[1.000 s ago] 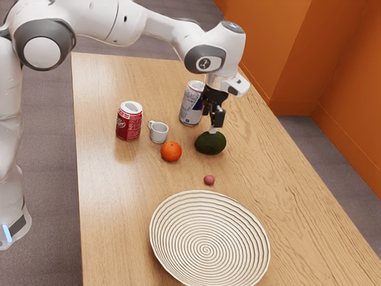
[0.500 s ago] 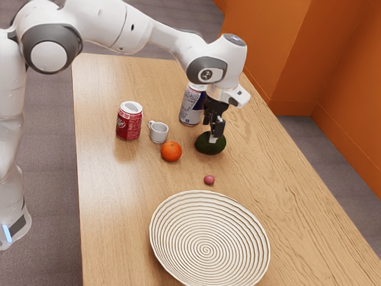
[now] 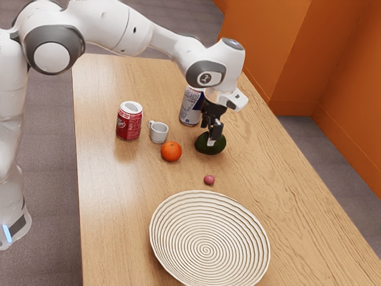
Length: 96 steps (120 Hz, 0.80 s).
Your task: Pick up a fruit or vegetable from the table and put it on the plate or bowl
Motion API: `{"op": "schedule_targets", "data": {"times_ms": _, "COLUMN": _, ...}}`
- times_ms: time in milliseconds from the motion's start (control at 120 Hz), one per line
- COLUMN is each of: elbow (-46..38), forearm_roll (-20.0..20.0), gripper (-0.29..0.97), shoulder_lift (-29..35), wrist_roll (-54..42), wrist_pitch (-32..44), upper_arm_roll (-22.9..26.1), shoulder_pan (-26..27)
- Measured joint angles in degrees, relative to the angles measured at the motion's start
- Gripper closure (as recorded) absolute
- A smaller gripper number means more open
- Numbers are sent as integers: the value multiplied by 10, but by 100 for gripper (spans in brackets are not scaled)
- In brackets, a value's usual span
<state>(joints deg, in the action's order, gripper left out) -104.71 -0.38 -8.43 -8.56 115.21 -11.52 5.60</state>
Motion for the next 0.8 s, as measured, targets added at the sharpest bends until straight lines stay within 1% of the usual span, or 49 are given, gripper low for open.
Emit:
{"op": "schedule_targets", "data": {"times_ms": 267, "elbow": 13, "forearm_roll": -6, "gripper": 0, "shoulder_lift": -39, "wrist_roll": -2, "wrist_pitch": 1, "upper_arm_roll": 2, "shoulder_pan": -1}}
{"op": "schedule_targets", "data": {"times_ms": 433, "elbow": 18, "forearm_roll": -12, "gripper": 0, "shoulder_lift": -52, "wrist_roll": -4, "wrist_pitch": 10, "upper_arm_roll": 3, "shoulder_pan": -1}}
{"op": "schedule_targets", "data": {"times_ms": 558, "elbow": 18, "forearm_roll": -18, "gripper": 8, "shoulder_lift": -57, "wrist_roll": -5, "wrist_pitch": 14, "upper_arm_roll": 4, "shoulder_pan": -3}}
{"op": "schedule_targets", "data": {"times_ms": 708, "elbow": 19, "forearm_roll": -21, "gripper": 23, "shoulder_lift": -61, "wrist_roll": -6, "wrist_pitch": 17, "upper_arm_roll": 4, "shoulder_pan": -6}}
{"op": "schedule_targets", "data": {"times_ms": 800, "elbow": 19, "forearm_roll": -21, "gripper": 38, "shoulder_lift": -57, "wrist_roll": -5, "wrist_pitch": 18, "upper_arm_roll": 4, "shoulder_pan": -5}}
